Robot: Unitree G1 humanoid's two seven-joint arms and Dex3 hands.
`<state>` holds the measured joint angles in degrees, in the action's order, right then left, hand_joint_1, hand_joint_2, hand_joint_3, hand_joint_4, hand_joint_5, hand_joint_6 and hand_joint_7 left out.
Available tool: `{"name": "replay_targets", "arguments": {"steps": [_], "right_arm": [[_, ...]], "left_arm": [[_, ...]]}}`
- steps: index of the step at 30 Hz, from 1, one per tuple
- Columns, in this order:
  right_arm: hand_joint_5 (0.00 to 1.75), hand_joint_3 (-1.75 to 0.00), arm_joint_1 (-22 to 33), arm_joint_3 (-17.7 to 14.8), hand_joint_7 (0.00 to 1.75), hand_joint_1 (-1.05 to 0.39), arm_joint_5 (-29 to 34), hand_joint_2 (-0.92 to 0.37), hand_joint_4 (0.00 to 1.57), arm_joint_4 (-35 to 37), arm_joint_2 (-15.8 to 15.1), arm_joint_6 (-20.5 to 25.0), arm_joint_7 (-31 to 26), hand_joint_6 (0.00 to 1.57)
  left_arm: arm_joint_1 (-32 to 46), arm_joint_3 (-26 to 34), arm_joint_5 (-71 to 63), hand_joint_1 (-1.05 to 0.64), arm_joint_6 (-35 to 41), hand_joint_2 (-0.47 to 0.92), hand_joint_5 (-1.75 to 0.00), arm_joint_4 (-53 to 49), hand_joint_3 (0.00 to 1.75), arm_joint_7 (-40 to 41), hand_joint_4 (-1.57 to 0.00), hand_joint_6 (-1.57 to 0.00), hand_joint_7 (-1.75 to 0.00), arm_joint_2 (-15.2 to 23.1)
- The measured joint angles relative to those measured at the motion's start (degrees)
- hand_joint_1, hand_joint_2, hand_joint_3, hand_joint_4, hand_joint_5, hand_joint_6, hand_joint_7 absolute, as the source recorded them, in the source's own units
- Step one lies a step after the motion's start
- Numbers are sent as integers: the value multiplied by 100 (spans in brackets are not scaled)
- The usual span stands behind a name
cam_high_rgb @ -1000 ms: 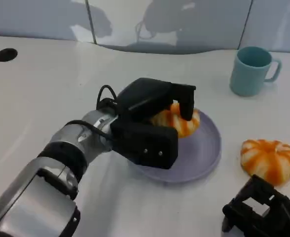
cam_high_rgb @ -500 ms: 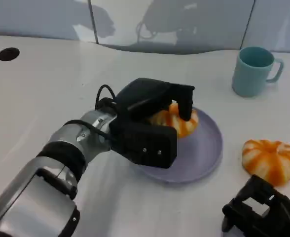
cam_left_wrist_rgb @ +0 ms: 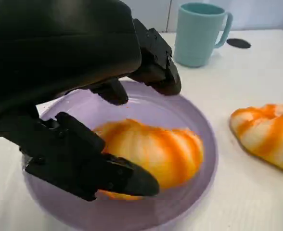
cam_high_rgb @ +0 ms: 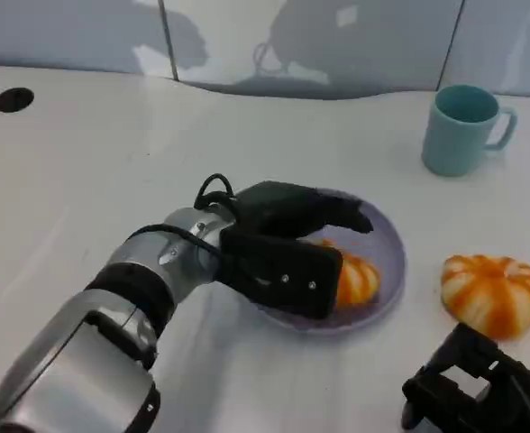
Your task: Grasp the bread from the table and place it into the plate.
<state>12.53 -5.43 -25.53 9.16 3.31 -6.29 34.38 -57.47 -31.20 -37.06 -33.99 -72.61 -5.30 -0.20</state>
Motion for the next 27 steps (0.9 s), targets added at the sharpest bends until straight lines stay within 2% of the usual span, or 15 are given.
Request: {"name": "replay_targets", "arguments": {"steps": [5, 6, 8, 17, 22, 27], "right_arm": [[157, -11, -5, 0, 139, -66, 0, -92, 77, 0, 0, 0, 0, 68], [157, -12, -5, 0, 138, -66, 0, -92, 77, 0, 0, 0, 0, 68], [157, -12, -19, -3, 138, -65, -10, -92, 77, 6, -1, 1, 15, 68], [155, -11, -64, -36, 135, -65, -32, -92, 77, 29, -17, 9, 42, 69], [155, -11, -87, -54, 135, -66, -80, -92, 77, 52, -20, 15, 68, 69], [154, -12, -111, -59, 136, -65, -113, -92, 77, 64, -31, 20, 68, 68]], "left_arm": [[-17, -67, -9, -87, 26, 92, -27, 7, 28, 0, 0, -12, -8, 28], [-17, -74, -9, -96, 28, 92, -11, 8, 38, 0, 0, -7, -4, 28], [-16, -91, -21, -101, 12, 92, -2, 55, 44, 11, 0, -4, -2, 73], [-5, 240, 277, -100, -290, 92, 0, 271, 46, 98, 0, -4, -2, 425], [430, 1285, 1785, -94, -556, 92, -4, 381, 39, -1150, -7, -9, -4, 414], [1048, 2508, 3625, -89, -316, 92, -7, 760, 41, -2644, -12, -12, -5, 276]]}}
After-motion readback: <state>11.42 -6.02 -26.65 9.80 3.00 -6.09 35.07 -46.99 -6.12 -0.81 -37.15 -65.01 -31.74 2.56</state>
